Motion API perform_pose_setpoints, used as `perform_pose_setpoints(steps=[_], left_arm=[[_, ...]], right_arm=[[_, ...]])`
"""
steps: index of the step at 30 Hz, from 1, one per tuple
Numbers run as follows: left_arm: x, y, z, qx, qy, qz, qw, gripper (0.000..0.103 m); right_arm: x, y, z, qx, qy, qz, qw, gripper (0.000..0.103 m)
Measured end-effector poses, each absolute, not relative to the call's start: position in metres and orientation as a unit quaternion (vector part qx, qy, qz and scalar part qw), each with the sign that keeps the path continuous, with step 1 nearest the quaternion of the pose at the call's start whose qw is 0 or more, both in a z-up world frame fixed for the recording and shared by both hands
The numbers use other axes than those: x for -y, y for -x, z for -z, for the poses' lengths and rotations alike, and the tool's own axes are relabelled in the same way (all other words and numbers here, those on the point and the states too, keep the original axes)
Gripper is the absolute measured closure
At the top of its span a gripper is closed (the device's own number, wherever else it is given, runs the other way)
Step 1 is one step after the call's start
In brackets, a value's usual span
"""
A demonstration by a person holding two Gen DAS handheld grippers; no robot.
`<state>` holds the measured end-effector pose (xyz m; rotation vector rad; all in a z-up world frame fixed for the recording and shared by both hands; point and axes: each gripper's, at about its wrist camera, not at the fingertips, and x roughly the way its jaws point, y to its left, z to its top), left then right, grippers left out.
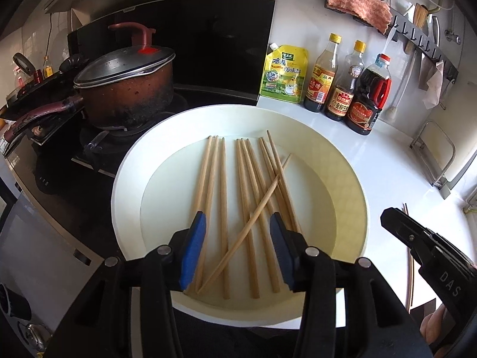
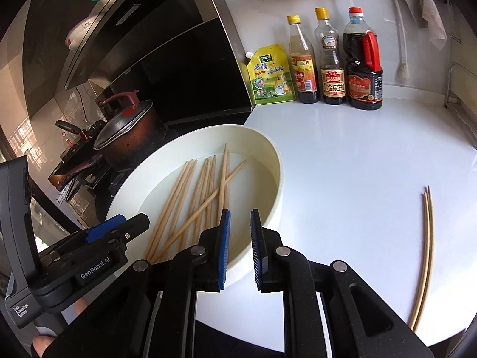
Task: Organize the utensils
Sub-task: 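Move both open tools over the last two chopsticks on the counter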
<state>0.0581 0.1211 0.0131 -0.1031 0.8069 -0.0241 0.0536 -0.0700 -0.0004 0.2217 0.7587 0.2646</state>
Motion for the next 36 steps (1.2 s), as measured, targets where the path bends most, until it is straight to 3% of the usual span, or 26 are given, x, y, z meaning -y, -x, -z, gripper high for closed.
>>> perform_pose_setpoints(steps=[11,22,36], left_arm=[[-0.063,-0.028,-0.023,-0.385,0.041,0.074,0.919,0.054],[0.023,-0.01,-0.027,-0.383,0.002,0.171,0.908,0.049],[0.097,-0.019,0.014,-0.415,-0.052,0.193,0.888,0.046]], right_arm=[[0.132,0.002,0.001,-0.359,-0.114,-0.075,0.923,0.078],[0.228,0.045,0.019,-0.358,-0.142,0.029,0.923,0.077],[0.277,0.051,0.052,-0.369,-0.159,0.077,0.913,0.076]])
